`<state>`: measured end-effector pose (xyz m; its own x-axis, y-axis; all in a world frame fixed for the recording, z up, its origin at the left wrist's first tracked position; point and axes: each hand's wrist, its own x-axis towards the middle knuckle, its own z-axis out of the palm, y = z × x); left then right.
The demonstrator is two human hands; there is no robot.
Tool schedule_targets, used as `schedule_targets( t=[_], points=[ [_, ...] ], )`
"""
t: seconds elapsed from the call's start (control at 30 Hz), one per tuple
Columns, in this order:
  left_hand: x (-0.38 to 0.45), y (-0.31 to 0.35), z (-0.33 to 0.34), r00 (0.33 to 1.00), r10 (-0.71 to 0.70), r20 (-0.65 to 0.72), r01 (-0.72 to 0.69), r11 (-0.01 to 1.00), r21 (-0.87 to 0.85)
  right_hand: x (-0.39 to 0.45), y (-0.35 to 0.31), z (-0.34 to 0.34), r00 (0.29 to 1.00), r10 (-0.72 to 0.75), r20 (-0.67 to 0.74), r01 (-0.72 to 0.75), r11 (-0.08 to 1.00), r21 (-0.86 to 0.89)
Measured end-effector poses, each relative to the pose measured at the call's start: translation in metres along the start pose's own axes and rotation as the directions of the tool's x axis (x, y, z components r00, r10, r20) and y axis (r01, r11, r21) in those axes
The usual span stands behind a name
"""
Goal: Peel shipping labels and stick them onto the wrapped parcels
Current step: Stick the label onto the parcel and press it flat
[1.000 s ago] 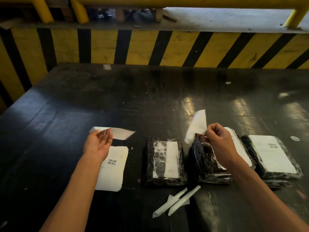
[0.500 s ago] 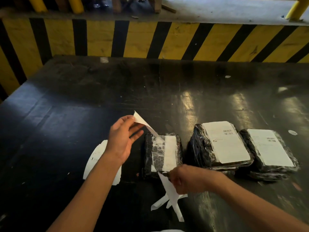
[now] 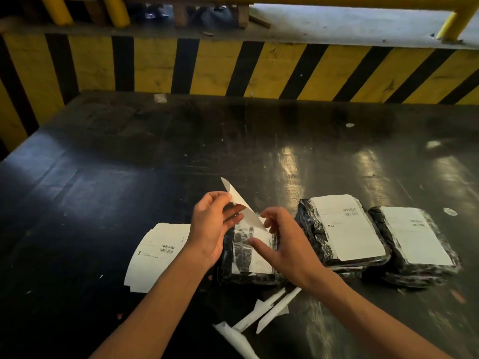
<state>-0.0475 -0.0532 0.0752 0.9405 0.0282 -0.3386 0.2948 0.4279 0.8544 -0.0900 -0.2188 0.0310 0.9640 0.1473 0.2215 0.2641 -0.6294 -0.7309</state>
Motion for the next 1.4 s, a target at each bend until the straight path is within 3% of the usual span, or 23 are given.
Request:
schedule_targets(
  t=[0.17, 0.3, 0.37, 0.47, 0.57, 0.8, 1.03, 1.13, 1.4],
  points=[
    [0.004, 0.003, 0.006, 1.0, -0.008, 0.014, 0.009, 1.0, -0.015, 0.009, 0.0, 0.01, 0.983, 0.061, -0.171, -0.056, 0.998, 0.032],
    [0.007, 0.014, -0.007, 0.996, -0.074, 0.056, 0.077, 0.995, -0.061, 0.015, 0.001, -0.004, 0.972, 0.125, -0.2, -0.107, 0.99, 0.096],
    [0.014, 0.018, -0.017, 0.998, -0.055, -0.01, 0.054, 0.994, -0.095, 0.018, 0.004, -0.012, 0.963, 0.169, -0.21, -0.148, 0.983, 0.112],
    [0.027, 0.006, -0.027, 0.99, 0.025, -0.141, 0.006, 0.977, 0.212, 0.021, 0.009, -0.019, 0.958, 0.23, -0.17, -0.198, 0.962, 0.188],
    [0.03, -0.018, -0.034, 0.997, -0.005, -0.072, 0.038, 0.882, 0.47, 0.024, 0.011, -0.019, 0.958, 0.257, -0.128, -0.219, 0.943, 0.252],
    [0.032, -0.041, -0.038, 0.999, -0.042, 0.003, 0.034, 0.844, 0.536, 0.021, 0.024, -0.005, 0.912, 0.406, 0.052, -0.38, 0.792, 0.478],
    [0.042, -0.07, -0.051, 0.993, -0.074, -0.089, 0.114, 0.762, 0.638, 0.02, 0.056, 0.025, 0.736, 0.634, 0.237, -0.639, 0.535, 0.553],
    [0.045, -0.083, -0.053, 0.993, -0.029, -0.112, 0.099, 0.707, 0.7, 0.021, 0.058, 0.032, 0.714, 0.661, 0.231, -0.665, 0.535, 0.522],
    [0.04, -0.106, -0.061, 0.994, 0.065, -0.094, 0.028, 0.661, 0.75, 0.011, 0.065, 0.039, 0.738, 0.639, 0.217, -0.657, 0.606, 0.449]
  ],
)
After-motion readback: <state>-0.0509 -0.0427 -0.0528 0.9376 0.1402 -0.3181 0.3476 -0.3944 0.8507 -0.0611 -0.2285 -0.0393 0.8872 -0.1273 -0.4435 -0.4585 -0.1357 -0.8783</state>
